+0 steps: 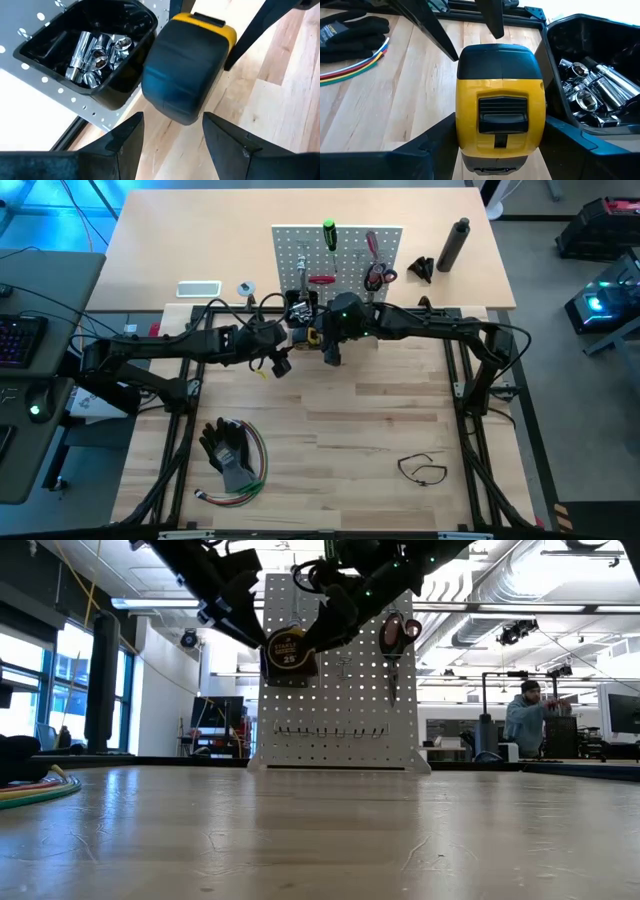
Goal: Hang tools onto peg board
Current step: Hang the yellow tape measure on the black bin on the white peg board
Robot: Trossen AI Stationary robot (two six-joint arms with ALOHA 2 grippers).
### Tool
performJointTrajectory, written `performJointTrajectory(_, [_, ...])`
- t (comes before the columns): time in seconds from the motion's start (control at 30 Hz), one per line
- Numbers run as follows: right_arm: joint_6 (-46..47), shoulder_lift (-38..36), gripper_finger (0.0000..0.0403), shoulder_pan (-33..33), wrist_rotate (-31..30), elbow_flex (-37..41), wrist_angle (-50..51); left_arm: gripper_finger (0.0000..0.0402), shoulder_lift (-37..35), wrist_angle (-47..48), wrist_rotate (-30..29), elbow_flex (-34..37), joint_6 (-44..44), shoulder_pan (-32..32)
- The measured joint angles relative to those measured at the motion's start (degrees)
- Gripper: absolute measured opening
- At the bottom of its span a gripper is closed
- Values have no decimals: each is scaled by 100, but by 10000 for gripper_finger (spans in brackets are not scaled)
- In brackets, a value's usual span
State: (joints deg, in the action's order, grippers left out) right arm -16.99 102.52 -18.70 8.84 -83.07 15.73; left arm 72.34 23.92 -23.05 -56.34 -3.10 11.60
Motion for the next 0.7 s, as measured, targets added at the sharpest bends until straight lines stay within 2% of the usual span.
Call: performJointTrajectory(0.7, [-140, -99, 232, 0, 13, 0, 30, 196, -2, 214, 44, 0, 69, -9])
